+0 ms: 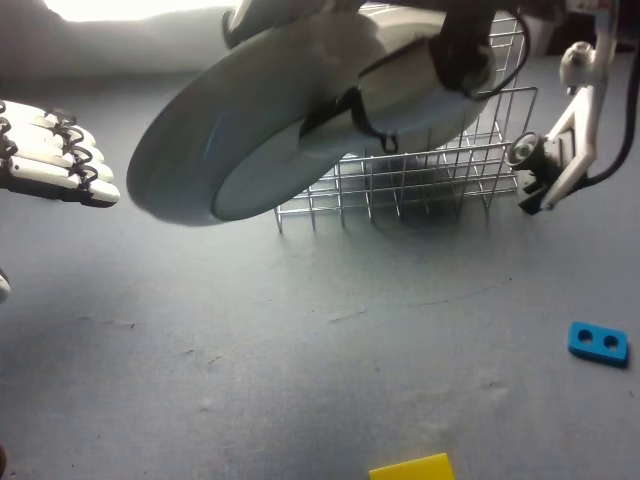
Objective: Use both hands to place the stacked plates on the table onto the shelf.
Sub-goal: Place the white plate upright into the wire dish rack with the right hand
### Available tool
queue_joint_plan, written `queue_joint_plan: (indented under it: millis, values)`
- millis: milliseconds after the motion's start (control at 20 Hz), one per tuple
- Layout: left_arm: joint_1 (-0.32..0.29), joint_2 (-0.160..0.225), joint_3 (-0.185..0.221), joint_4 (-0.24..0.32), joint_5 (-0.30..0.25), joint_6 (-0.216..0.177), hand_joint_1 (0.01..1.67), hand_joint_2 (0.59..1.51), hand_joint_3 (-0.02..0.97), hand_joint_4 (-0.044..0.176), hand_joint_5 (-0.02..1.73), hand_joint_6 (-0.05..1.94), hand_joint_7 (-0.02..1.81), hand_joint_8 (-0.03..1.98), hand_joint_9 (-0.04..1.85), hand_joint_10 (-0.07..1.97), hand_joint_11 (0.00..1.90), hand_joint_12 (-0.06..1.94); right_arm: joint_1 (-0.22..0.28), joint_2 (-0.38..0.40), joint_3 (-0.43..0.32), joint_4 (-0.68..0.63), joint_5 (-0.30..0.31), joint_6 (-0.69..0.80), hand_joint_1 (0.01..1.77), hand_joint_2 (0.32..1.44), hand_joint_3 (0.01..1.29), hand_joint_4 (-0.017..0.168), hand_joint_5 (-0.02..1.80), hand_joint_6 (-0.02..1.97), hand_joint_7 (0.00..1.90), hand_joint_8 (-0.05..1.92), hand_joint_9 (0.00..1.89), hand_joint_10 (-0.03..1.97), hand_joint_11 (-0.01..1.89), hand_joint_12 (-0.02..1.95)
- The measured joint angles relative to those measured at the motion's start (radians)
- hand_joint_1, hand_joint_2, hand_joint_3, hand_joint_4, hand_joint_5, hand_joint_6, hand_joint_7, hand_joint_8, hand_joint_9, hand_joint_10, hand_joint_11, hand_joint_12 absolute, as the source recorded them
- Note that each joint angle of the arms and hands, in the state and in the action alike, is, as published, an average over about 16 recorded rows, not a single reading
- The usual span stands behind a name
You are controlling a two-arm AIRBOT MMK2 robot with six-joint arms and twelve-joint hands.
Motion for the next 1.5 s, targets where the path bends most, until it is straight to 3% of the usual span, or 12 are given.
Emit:
queue_joint_plan:
  millis: [550, 950, 1500]
  values:
    - [0.003, 0.0, -0.001, 0.001, 0.0, 0.0, 0.02, 1.085, 0.014, 0.008, 0.08, 0.02, 0.1, 0.0, 0.1, 0.01, 0.02, 0.25, 0.031, 0.01, 0.089, 0.196, -0.099, 0.011, 1.29, 1.02, 0.01, 0.021, 0.87, 1.13, 0.96, 1.02, 1.03, 0.71, 0.83, 1.34]
    - [0.004, 0.0, -0.001, 0.002, 0.0, 0.0, 0.02, 1.086, 0.015, 0.008, 0.09, 0.01, 0.12, 0.0, 0.11, 0.01, 0.02, 0.29, 0.004, -0.025, 0.184, 0.23, -0.093, 0.011, 1.29, 1.02, 0.01, 0.022, 0.88, 1.13, 0.96, 1.01, 1.05, 0.66, 0.83, 1.34]
    - [0.004, 0.0, -0.003, 0.007, -0.001, 0.0, 0.02, 1.087, 0.015, 0.008, 0.1, 0.02, 0.11, 0.0, 0.11, 0.01, 0.02, 0.27, -0.071, -0.109, 0.31, 0.238, -0.049, 0.011, 1.29, 1.02, 0.01, 0.018, 0.88, 1.1, 0.97, 0.99, 1.05, 0.71, 0.82, 1.34]
